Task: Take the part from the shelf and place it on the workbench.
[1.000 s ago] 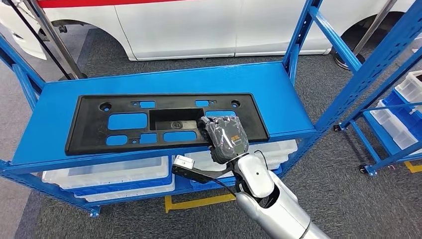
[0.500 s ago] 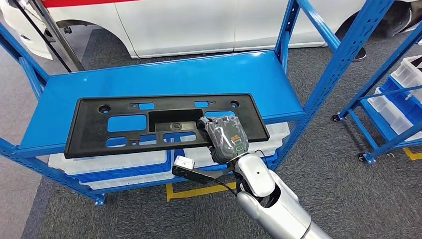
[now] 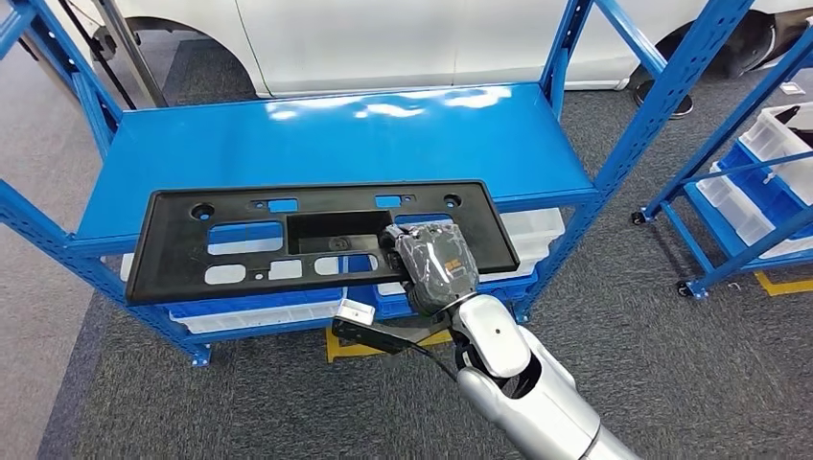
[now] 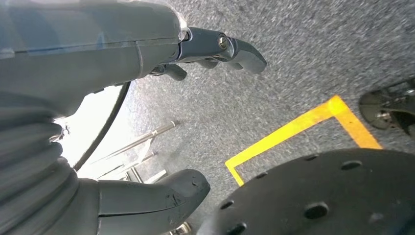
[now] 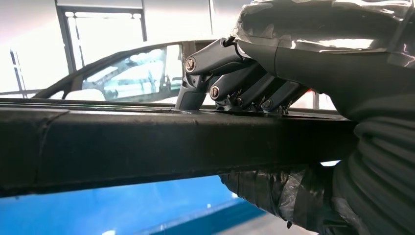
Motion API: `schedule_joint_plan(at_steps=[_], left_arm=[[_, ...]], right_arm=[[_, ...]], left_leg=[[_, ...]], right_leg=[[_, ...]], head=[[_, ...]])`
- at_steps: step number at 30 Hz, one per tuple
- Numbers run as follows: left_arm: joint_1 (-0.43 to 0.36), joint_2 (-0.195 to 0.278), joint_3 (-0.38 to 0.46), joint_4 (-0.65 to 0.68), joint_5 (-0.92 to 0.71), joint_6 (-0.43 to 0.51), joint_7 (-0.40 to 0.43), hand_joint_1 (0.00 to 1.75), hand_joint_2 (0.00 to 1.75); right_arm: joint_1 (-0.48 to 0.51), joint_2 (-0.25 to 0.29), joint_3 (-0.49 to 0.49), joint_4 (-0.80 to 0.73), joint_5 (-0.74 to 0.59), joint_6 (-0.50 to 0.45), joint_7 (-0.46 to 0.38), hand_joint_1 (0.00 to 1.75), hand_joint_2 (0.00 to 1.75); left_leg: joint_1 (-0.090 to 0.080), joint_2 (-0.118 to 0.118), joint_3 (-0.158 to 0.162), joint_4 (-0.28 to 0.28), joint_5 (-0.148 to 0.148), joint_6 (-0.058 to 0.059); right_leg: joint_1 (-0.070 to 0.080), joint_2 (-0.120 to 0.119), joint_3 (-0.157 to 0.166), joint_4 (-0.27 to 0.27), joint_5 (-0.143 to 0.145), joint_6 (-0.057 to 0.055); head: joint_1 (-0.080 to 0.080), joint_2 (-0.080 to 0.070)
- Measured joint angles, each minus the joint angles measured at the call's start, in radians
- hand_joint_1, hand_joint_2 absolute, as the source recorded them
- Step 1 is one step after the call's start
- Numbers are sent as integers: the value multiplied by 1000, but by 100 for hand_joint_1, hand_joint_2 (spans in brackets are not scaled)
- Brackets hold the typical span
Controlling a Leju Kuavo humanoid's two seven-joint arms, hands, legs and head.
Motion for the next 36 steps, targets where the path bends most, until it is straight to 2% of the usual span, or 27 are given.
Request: schedule_joint_plan(at_steps=[1, 2, 4, 5, 6, 8, 9, 10, 12, 13, 14, 15, 16, 18, 19, 20, 22, 24, 25, 27, 28, 29, 30, 31, 33, 35, 36], left_arm=[[0, 0, 0, 0, 2, -1, -1, 0, 175], [0, -2, 0, 0, 4, -3, -4, 0, 175], [1, -5, 0, -1, 9, -9, -12, 0, 175], [1, -7, 0, -2, 11, -11, -17, 0, 175], [2, -6, 0, -2, 12, -13, -19, 0, 175], [2, -6, 0, -2, 12, -13, -21, 0, 175], [2, -5, 0, -2, 12, -12, -21, 0, 175], [3, -5, 0, -2, 13, -11, -20, 0, 175], [5, -4, 0, -2, 14, -10, -20, 0, 175], [6, -4, 1, -2, 15, -10, -20, 0, 175], [7, -4, 1, -2, 17, -10, -20, 0, 175], [7, -3, 1, -2, 18, -10, -20, 0, 175], [8, -2, 1, -2, 20, -10, -20, 0, 175], [8, -1, 1, -2, 22, -10, -20, 0, 175], [8, 0, 1, -2, 23, -10, -21, 0, 175], [9, 0, 1, -2, 23, -10, -21, 0, 175], [9, 0, 2, -2, 24, -11, -21, 0, 175], [8, 0, 2, -2, 24, -11, -21, 0, 175], [8, -1, 2, -2, 24, -12, -21, 0, 175], [7, -1, 2, -2, 24, -12, -21, 0, 175], [7, -1, 2, -2, 24, -12, -21, 0, 175], [8, -1, 2, -2, 24, -12, -22, 0, 175], [8, -1, 2, -2, 24, -12, -22, 0, 175], [8, -1, 2, -2, 24, -12, -22, 0, 175], [8, -2, 2, -2, 24, -12, -22, 0, 175], [7, -3, 2, -2, 25, -13, -22, 0, 175], [7, -3, 2, -2, 26, -13, -23, 0, 175]], right_arm=[[0, 0, 0, 0, -1, 1, 0, 175, 175], [-1, 0, 0, -1, -2, 2, 0, 175, 175], [-5, 0, 0, -4, -4, 4, 0, 175, 175], [-7, 0, 0, -5, -6, 6, -1, 175, 175], [-9, 0, 0, -6, -8, 8, -1, 175, 175], [-11, 0, 0, -6, -12, 16, -2, 175, 175], [-12, 0, 0, -6, -14, 20, -2, 175, 175], [-12, 1, 0, -5, -15, 25, -2, 175, 175], [-13, 2, 0, -4, -18, 33, -2, 175, 175], [-13, 2, 0, -3, -18, 36, -2, 175, 175], [-13, 2, 0, -2, -19, 38, -2, 175, 175], [-13, 2, 0, -1, -18, 38, -2, 175, 175], [-13, 2, 0, 0, -18, 38, -2, 175, 175], [-14, 2, 0, 0, -18, 38, -2, 175, 175], [-14, 3, 0, 0, -19, 38, -2, 175, 175], [-14, 3, 0, 0, -19, 38, -2, 175, 175], [-14, 3, 0, 0, -19, 38, -2, 175, 175], [-16, 3, 0, 0, -19, 38, -2, 175, 175], [-17, 3, 0, 0, -19, 38, -2, 175, 175], [-17, 2, 0, 2, -19, 39, -3, 175, 175], [-15, 2, 0, 3, -19, 39, -2, 175, 175], [-14, 2, 0, 4, -19, 39, -2, 175, 175], [-14, 1, 0, 5, -19, 39, -2, 175, 175], [-14, 1, 0, 5, -19, 39, -2, 175, 175], [-16, 1, 0, 5, -19, 39, -3, 175, 175], [-19, 1, 0, 4, -21, 41, -3, 175, 175], [-19, 1, 0, 4, -23, 42, -3, 175, 175]], left_leg=[[-4, -1, -14, 2, 10, 0], [-7, -1, -26, 3, 18, 0], [-13, -2, -38, 5, 32, -5], [-13, -2, -41, 3, 39, -9], [-13, -1, -43, 1, 48, -14], [-12, -2, -50, -1, 51, -24], [-11, -4, -58, 15, 33, -29], [-10, -6, -72, 50, -1, -35], [-3, -7, -110, 168, -82, -47], [1, -7, -126, 226, -105, -53], [5, -7, -131, 259, -108, -58], [8, -7, -119, 255, -93, -63], [12, -7, -87, 213, -67, -67], [15, -8, -9, 86, -29, -70], [15, -9, 16, 41, -22, -67], [12, -10, 26, 20, -25, -63], [11, -12, 25, 11, -26, -51], [16, -10, 26, 2, -21, -36], [18, -9, 26, -2, -17, -28], [18, -7, 20, -2, -13, -17], [17, -7, 17, -1, -11, -15], [16, -7, 13, 1, -11, -14], [16, -7, 11, 3, -10, -14], [16, -8, 11, 5, -10, -14], [15, -9, 10, 7, -9, -16], [13, -11, 4, 9, -5, -25], [13, -12, -1, 9, -1, -31]], right_leg=[[4, 0, 36, -28, 30, -9], [11, 1, 88, -84, 47, -23], [24, -2, 201, -235, 26, -48], [30, -2, 237, -291, 8, -55], [32, -3, 253, -324, -1, -58], [27, -5, 251, -343, 14, -62], [23, -7, 246, -349, 25, -66], [19, -9, 241, -354, 35, -70], [17, -11, 225, -352, 48, -73], [17, -12, 216, -348, 52, -72], [15, -12, 207, -343, 54, -70], [13, -13, 198, -336, 56, -68], [10, -13, 190, -327, 56, -65], [7, -13, 174, -308, 52, -57], [8, -13, 166, -300, 51, -51], [9, -12, 160, -295, 51, -45], [11, -12, 154, -290, 55, -35], [11, -9, 145, -270, 38, -26], [10, -7, 130, -236, 14, -21], [6, -4, 73, -114, -50, -15], [5, -4, 45, -53, -72, -13], [4, -4, 29, -18, -77, -12], [3, -4, 30, -20, -63, -12], [3, -4, 51, -60, -32, -14], [6, -3, 119, -192, 33, -24], [12, -1, 155, -277, 57, -32], [15, -1, 155, -285, 55, -34]], head=[[0, 0], [0, 0], [-1, 0], [-1, 0], [0, 0], [0, 0], [0, 0], [-1, 0], [-1, 0], [-1, 0], [-1, 0], [-1, 0], [-1, 0], [-1, 0], [-1, 0], [-1, 0], [0, 0], [0, 0], [0, 0], [0, 0], [0, 0], [0, 0], [0, 0], [0, 0], [0, 0], [0, 0], [0, 0]])
